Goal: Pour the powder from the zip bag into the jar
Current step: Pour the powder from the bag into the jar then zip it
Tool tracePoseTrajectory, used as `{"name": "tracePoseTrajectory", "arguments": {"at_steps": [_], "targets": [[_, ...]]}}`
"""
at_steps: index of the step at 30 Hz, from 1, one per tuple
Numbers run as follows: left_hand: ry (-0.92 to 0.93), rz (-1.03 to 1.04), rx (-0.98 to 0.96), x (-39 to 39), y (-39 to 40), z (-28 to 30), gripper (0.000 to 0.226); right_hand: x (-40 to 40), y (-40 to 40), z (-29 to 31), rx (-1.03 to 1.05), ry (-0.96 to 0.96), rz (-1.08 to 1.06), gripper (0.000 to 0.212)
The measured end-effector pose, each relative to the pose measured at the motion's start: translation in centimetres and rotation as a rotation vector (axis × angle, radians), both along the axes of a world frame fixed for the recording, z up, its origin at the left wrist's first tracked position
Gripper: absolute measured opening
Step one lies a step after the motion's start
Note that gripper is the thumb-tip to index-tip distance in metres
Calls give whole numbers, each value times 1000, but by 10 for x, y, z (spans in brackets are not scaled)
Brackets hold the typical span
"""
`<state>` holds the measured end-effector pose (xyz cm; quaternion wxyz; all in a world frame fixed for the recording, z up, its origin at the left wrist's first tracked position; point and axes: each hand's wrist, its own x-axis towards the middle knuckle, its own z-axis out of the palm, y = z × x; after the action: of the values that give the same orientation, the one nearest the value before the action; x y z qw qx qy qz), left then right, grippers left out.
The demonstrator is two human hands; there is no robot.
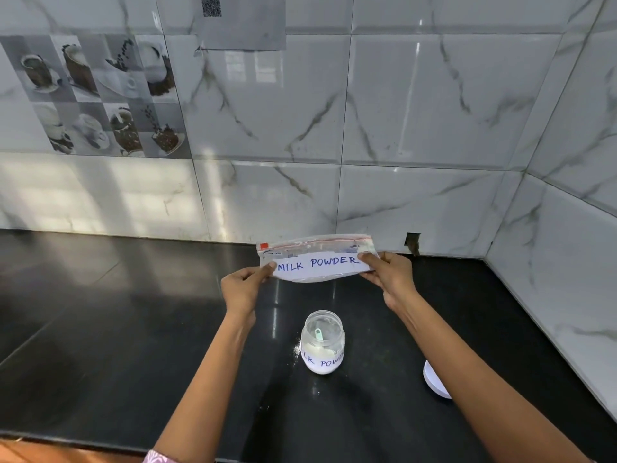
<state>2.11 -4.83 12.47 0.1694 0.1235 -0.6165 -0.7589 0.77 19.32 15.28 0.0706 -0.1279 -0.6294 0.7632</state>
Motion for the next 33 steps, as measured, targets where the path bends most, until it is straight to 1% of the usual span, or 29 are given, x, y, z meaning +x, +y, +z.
{"name": "tracePoseTrajectory", "arguments": {"at_steps": [3, 5, 7, 8, 10, 12, 13, 16, 19, 23, 27, 30, 33], "targets": [[-47, 2, 141, 9, -1, 1, 13, 9, 3, -3, -28, -18, 38, 38], [-93, -54, 187, 15, -3, 0, 17, 18, 6, -6, -14, -36, 96, 43], [-156, -125, 129, 22, -6, -3, 26, 26, 10, -11, 16, -43, 151, 38], [-184, -155, 78, 26, -7, -5, 26, 31, 11, -13, 28, -38, 172, 33], [-206, -204, 0, 36, -8, -10, 22, 41, 13, -17, 53, -23, 198, 22], [-206, -204, -27, 49, -7, -15, 20, 53, 13, -21, 108, -8, 207, 13], [-201, -185, -26, 57, -8, -17, 20, 61, 12, -24, 143, 6, 208, 12], [-162, -101, -53, 85, -14, -23, 17, 83, 6, -35, 284, 98, 197, 16], [-115, 3, -154, 120, -22, -34, 9, 110, -9, -48, 409, 174, 217, 18], [-104, 120, -298, 174, -41, -55, 9, 147, -41, -72, 503, 225, 309, 11], [-127, 182, -392, 220, -69, -71, 8, 179, -78, -91, 497, 224, 395, 15], [-141, 204, -395, 248, -92, -80, 7, 203, -106, -104, 437, 222, 459, 17], [-191, 237, -394, 275, -121, -94, 11, 225, -134, -123, 433, 210, 511, 15]]}}
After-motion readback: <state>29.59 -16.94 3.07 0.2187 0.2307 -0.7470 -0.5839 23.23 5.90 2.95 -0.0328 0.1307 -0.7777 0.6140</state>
